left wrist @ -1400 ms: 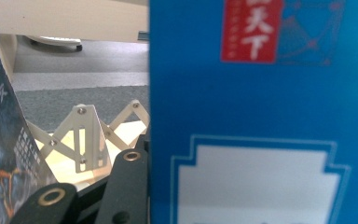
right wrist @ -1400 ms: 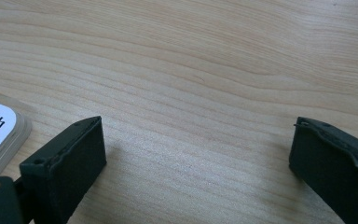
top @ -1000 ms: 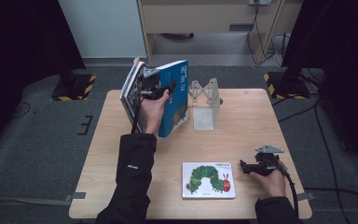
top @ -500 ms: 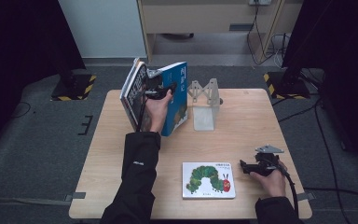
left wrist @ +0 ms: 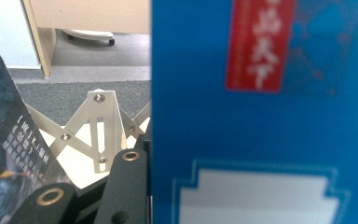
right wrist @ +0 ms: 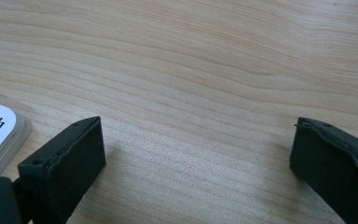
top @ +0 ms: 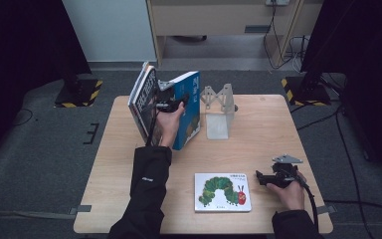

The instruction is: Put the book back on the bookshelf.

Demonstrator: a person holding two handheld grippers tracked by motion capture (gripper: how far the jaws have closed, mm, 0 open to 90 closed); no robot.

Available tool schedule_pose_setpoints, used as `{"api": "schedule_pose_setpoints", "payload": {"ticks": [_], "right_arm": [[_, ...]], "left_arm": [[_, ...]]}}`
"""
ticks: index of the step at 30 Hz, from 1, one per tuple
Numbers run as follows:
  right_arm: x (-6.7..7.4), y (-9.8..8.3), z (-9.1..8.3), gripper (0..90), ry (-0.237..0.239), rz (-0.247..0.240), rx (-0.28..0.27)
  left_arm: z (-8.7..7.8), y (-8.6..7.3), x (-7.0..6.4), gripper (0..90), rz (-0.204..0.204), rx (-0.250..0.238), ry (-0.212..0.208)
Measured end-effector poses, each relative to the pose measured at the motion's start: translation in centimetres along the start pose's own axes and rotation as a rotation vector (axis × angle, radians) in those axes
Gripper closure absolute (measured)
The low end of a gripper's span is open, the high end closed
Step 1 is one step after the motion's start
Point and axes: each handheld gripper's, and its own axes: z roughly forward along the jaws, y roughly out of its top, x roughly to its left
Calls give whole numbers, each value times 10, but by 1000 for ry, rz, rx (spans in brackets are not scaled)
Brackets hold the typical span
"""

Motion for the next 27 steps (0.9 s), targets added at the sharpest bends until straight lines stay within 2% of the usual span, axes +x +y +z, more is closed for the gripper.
{"api": "schedule_pose_setpoints", "payload": {"ticks": [3,6,10,13,16,22,25,27], "right_arm": [[0,0,0,33,-4,1,-1],[0,0,0,32,-5,0,-2],[0,0,0,32,-5,-1,-2],[1,0,1,31,-7,1,-2],[1,0,1,31,-8,1,-4],[1,0,1,30,-9,2,-4],[1,0,1,28,-7,3,-4],[1,0,1,27,-8,3,-4]], "left_arm": [[-5,-3,-3,595,8,13,8],[-10,-7,-7,591,39,17,8],[-19,-13,-10,592,45,19,4],[-26,-19,-13,590,70,18,8],[-31,-23,-14,590,71,21,17],[-45,-35,-14,585,76,16,17],[-53,-43,-12,586,102,14,20],[-58,-48,-12,585,104,19,22]]}}
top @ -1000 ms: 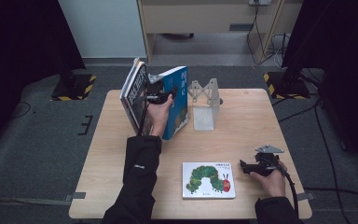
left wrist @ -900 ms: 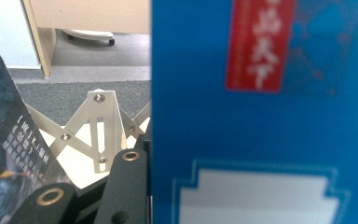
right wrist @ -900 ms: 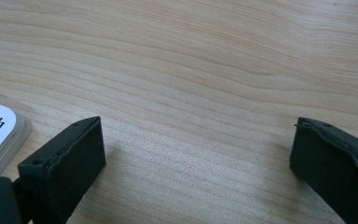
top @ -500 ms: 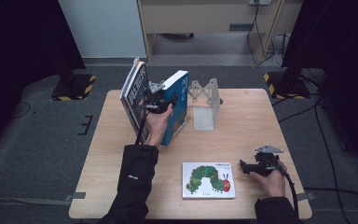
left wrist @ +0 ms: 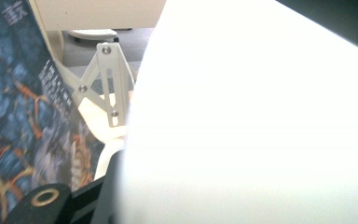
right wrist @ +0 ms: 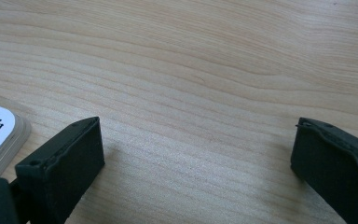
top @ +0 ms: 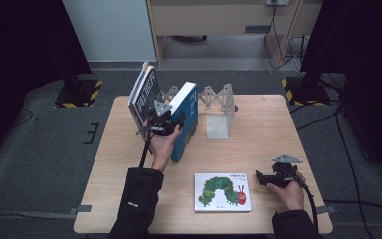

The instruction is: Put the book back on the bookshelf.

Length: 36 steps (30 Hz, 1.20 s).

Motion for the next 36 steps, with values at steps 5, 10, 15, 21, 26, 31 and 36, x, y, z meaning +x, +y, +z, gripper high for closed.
{"api": "schedule_pose_setpoints", "payload": {"ticks": [5,10,15,21,26,31,36], "right_arm": [[0,0,0,26,-1,-1,0],[0,0,0,26,-1,-1,-1],[0,0,0,26,-1,-2,-1],[0,0,0,26,-1,-1,-1],[0,0,0,24,-4,2,1],[1,0,0,24,-5,3,1],[1,0,0,24,-5,3,1]], "left_arm": [[-8,-8,0,574,21,-16,-24],[-8,-9,-4,573,28,-26,-39],[-12,-14,-2,555,-18,-59,-61],[-13,-13,-3,567,-16,-51,-53],[-8,-11,-7,573,-24,-51,-58],[2,-7,-12,575,-44,-55,-50],[10,-5,-17,581,-36,-61,-41]]}}
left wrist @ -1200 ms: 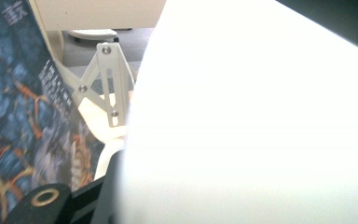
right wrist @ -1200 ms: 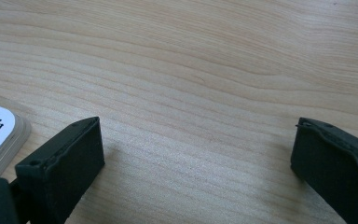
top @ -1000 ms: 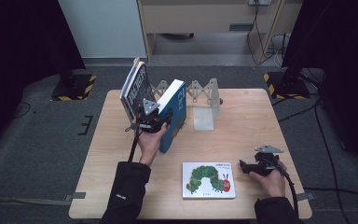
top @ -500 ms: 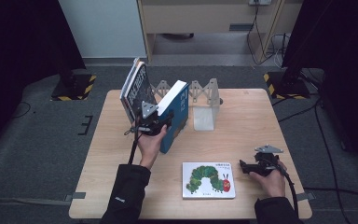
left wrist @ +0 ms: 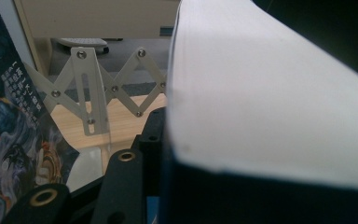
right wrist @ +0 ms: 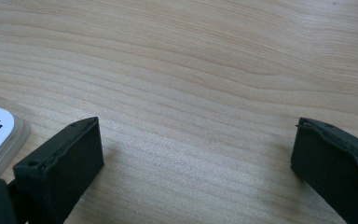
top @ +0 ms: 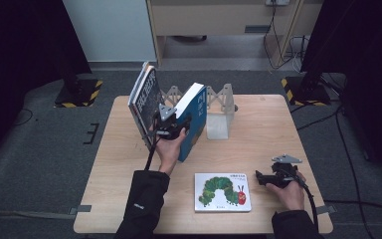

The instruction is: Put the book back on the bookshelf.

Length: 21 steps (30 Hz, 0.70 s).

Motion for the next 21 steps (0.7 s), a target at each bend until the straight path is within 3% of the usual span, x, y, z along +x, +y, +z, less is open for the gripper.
{"api": "schedule_pose_setpoints", "payload": {"ticks": [8,15,21], "right_arm": [[0,0,0,24,0,0,0],[0,0,0,24,0,0,0],[1,0,0,22,-2,6,2]], "left_arm": [[-1,-1,-4,595,29,-1,28],[-7,1,6,601,-14,8,81],[-5,1,4,601,-11,1,92]]}}
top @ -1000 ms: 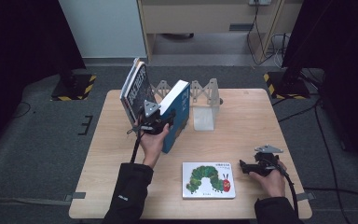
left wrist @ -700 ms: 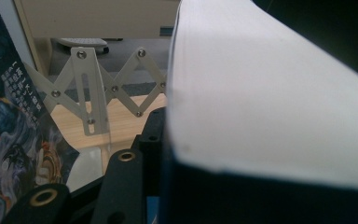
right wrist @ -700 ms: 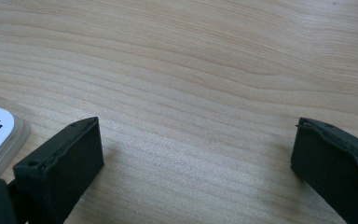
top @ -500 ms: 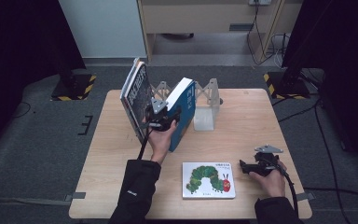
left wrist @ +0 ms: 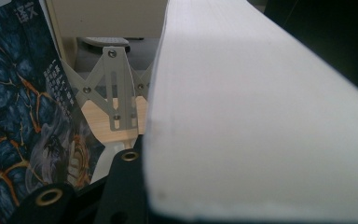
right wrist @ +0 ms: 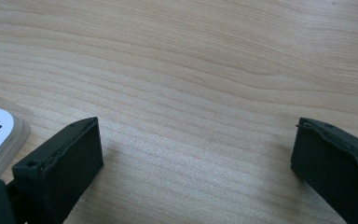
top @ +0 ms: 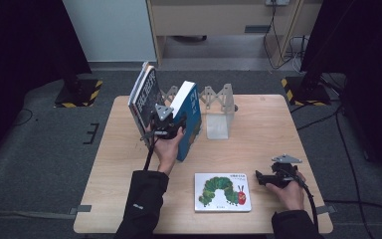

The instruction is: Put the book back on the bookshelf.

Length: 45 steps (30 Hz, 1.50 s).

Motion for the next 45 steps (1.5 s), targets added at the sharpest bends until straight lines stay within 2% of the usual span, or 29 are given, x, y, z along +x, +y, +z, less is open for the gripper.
{"api": "schedule_pose_setpoints", "payload": {"ticks": [5,11,16,20,26,27,31,40,44,45], "right_arm": [[0,0,0,20,2,-1,1],[-1,0,0,18,3,-6,1],[-1,0,0,18,3,-7,1],[0,0,0,18,3,-4,0],[0,0,0,18,2,-4,0],[0,0,0,18,2,-4,0],[0,0,0,18,2,-6,1],[0,0,0,16,4,-3,4],[0,1,1,14,3,-4,4],[0,1,1,13,3,-4,5]], "left_arm": [[4,1,-4,601,4,-6,15],[12,2,-5,600,0,-13,12],[12,-2,-5,588,21,-38,-18],[4,-11,0,567,11,-65,-55],[-7,-23,5,558,1,-65,-87],[-6,-22,5,559,-7,-63,-86],[-4,-17,0,586,15,-45,-48],[9,-11,-4,592,-13,-38,-43],[12,-10,-1,591,-21,-38,-63],[12,-10,-1,591,-12,-45,-62]]}}
